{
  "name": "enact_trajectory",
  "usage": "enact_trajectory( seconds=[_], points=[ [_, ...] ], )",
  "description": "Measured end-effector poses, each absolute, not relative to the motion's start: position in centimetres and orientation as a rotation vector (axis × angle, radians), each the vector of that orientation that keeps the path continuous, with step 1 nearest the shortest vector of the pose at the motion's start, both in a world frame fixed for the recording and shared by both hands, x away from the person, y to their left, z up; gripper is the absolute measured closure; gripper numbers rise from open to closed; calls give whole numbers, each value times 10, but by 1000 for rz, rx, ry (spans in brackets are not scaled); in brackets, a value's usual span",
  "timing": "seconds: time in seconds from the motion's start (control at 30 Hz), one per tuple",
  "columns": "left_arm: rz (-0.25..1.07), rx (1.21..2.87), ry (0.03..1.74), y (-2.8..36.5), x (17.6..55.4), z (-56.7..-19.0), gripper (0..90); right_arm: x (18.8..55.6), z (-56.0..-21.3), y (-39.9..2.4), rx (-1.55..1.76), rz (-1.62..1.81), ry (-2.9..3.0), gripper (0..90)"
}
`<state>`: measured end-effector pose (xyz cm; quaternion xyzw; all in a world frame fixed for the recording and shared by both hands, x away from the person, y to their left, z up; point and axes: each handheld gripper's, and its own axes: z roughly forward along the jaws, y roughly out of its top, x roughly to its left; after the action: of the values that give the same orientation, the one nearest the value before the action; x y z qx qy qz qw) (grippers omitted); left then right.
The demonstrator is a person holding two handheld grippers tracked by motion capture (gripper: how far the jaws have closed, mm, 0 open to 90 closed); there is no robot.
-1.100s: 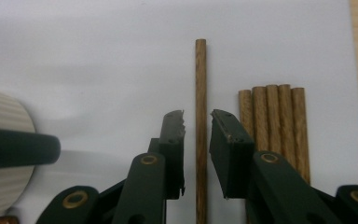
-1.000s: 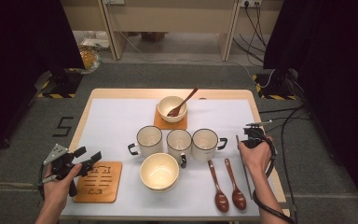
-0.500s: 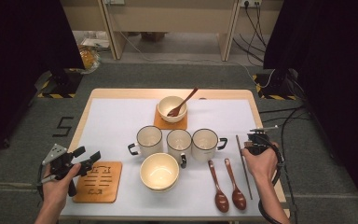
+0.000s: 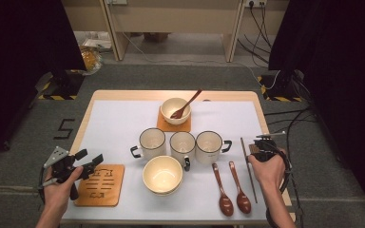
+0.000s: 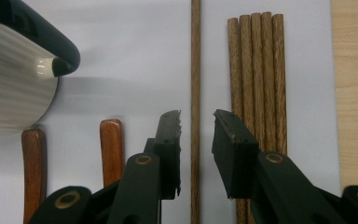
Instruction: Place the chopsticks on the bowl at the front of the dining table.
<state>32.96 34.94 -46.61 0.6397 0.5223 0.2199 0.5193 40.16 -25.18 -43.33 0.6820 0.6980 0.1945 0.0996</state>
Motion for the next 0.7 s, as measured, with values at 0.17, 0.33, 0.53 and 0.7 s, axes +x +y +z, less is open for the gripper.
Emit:
enact_trajectory(
  seconds=[0.17, 0.33, 0.53, 0.7],
  points=[
    [530, 1530, 1250, 350, 329, -465, 194, 397, -435, -250, 2012, 569, 2076, 708],
    [530, 1530, 1251, 350, 329, -465, 194, 392, -436, -248, 2009, 562, 2085, 703],
    [529, 1531, 1251, 350, 329, -466, 194, 385, -438, -250, 2014, 546, 2081, 688],
    [528, 1532, 1251, 349, 329, -466, 194, 381, -439, -252, 2022, 544, 2083, 685]
  ],
)
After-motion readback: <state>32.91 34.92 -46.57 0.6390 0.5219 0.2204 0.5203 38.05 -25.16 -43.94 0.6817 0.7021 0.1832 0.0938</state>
